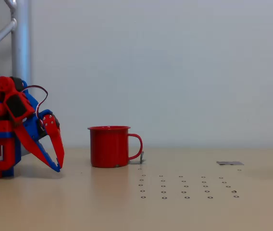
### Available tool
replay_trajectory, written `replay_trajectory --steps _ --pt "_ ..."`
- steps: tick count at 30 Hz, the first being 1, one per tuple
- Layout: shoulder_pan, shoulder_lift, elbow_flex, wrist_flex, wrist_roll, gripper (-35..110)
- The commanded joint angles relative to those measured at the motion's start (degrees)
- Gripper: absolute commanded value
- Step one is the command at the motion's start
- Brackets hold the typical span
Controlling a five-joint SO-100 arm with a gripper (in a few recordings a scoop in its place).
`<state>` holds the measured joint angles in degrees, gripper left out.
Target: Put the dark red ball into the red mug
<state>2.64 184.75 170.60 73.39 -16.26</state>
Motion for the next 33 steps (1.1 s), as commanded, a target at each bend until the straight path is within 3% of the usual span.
replay_trajectory --steps 1,25,33 --pt "-6.7 4.1 7.1 2.5 -44.7 -2" --pt "-8.7 4.0 7.1 2.5 -44.3 0" --pt "-9.5 4.0 3.6 -0.4 -27.2 -2"
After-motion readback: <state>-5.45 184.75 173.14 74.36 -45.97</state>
